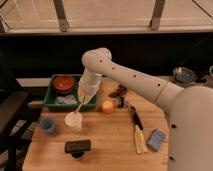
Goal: Place fork in paper cup
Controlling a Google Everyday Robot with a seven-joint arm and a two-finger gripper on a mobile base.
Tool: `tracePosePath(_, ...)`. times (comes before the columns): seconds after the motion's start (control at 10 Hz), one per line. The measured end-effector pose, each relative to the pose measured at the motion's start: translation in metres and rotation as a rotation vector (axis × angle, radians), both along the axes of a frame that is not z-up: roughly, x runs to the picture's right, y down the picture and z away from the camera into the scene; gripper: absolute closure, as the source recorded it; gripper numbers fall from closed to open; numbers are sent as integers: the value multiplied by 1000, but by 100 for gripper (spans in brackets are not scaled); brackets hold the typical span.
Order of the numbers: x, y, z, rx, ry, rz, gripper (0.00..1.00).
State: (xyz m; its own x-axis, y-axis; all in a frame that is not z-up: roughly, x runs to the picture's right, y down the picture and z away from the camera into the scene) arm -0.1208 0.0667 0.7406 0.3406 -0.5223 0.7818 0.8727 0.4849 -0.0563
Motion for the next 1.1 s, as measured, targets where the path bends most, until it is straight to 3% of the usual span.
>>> tracePosePath(0.3,-21,25,-10,-18,-76,-64,100)
tracePosePath(0.9,-36,66,-12,-45,-127,-113,100)
tracePosePath(1.1,-41,71,-9,-48,-138,-120,90)
